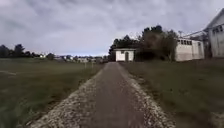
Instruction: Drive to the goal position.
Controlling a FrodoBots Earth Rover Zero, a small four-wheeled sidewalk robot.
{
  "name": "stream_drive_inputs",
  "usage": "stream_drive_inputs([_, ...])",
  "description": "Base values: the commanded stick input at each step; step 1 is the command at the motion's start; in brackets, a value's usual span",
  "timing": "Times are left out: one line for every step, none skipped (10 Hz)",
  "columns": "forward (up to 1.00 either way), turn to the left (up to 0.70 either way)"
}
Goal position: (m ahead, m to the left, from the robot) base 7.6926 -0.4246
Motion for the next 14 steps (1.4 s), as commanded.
stream_drive_inputs([1.00,-0.10])
stream_drive_inputs([1.00,-0.21])
stream_drive_inputs([1.00,-0.14])
stream_drive_inputs([1.00,-0.07])
stream_drive_inputs([1.00,-0.01])
stream_drive_inputs([1.00,-0.01])
stream_drive_inputs([1.00,-0.01])
stream_drive_inputs([1.00,-0.01])
stream_drive_inputs([1.00,-0.01])
stream_drive_inputs([1.00,-0.01])
stream_drive_inputs([1.00,-0.01])
stream_drive_inputs([1.00,-0.01])
stream_drive_inputs([1.00,-0.01])
stream_drive_inputs([1.00,-0.01])
